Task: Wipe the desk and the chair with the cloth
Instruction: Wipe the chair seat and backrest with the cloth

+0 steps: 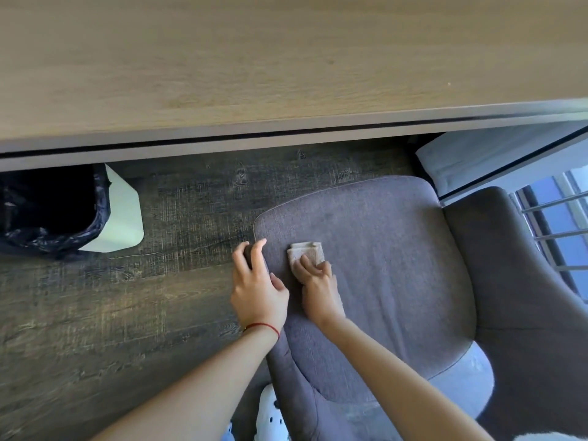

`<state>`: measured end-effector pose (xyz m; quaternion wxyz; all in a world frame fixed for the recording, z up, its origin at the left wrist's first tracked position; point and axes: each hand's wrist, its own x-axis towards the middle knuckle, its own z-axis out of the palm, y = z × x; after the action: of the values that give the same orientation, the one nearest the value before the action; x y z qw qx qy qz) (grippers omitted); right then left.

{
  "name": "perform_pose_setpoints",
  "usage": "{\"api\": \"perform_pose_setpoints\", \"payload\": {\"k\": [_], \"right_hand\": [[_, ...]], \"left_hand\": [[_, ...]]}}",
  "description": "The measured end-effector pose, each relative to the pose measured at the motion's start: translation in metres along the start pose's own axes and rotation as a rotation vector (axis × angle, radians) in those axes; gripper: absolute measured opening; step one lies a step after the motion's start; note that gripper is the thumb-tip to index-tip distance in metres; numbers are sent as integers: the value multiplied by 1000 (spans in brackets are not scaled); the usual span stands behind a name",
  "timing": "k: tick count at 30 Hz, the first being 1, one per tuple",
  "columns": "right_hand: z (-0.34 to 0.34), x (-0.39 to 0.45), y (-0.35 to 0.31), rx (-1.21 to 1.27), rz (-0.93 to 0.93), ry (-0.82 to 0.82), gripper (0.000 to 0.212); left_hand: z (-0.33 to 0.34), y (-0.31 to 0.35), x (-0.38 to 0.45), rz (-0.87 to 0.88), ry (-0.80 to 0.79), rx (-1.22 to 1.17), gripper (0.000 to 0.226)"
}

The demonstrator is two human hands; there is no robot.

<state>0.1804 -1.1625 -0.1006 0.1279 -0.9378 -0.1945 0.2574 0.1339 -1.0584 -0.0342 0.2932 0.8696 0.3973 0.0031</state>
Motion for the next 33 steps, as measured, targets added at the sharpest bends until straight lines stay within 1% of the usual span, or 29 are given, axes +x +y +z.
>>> {"api": "perform_pose_setpoints", "payload": {"k": [1,4,5,6,8,9,10,11,14,15,16,17,18,20,22,23,24,25,27,28,29,30,31,33], "right_hand": [[-5,5,5,18,22,29,60],[-15,19,19,103,320,156,62],[-14,18,15,72,332,153,64],[-10,13,7,22,279,113,66],[4,-2,-3,-68,80,17,63],[7,-7,-1,-100,-3,-6,60],[3,-7,5,-110,-35,-2,58],[-5,-3,13,-81,3,34,58],[-31,29,30,58,272,192,63],[-35,37,30,89,334,215,65],[-34,41,24,94,349,209,64],[-30,42,14,68,307,169,61],[-23,38,1,12,226,101,57],[-5,21,-17,-120,10,-22,50],[-1,6,-16,-163,-164,-67,43],[-8,7,-9,-163,-209,-55,40],[-18,15,-2,-158,-187,-27,41],[-28,26,5,-111,-97,21,44],[-43,51,16,90,185,132,51],[-43,59,16,176,278,174,54],[-40,62,12,161,305,180,57],[-33,59,6,84,266,156,59],[-23,51,0,2,184,119,60],[-3,25,-4,-67,4,74,58]], "left_hand": [[0,0,-1,2,1,2,62],[0,0,-1,11,11,1,61],[0,0,-1,8,13,1,61],[0,0,0,9,13,1,61],[0,1,0,15,5,2,61],[1,1,1,12,3,-4,60],[1,1,1,8,3,-10,60],[1,0,0,10,4,-15,60],[1,0,-1,15,21,-21,60],[1,0,-1,17,26,-18,60],[2,0,-1,25,27,-15,60],[1,0,0,31,30,-10,60],[1,0,1,25,28,-6,59],[1,0,1,2,11,-1,59],[1,-1,0,-2,4,-7,59],[1,-1,0,-1,6,-12,59],[1,0,0,3,10,-14,59],[2,0,0,7,15,-13,60],[2,0,0,11,28,-9,60],[2,0,0,16,31,-9,60],[2,-1,0,22,31,-7,60],[2,-1,0,25,29,-3,60],[1,-1,0,22,25,1,60],[0,-1,0,11,7,3,59]]}}
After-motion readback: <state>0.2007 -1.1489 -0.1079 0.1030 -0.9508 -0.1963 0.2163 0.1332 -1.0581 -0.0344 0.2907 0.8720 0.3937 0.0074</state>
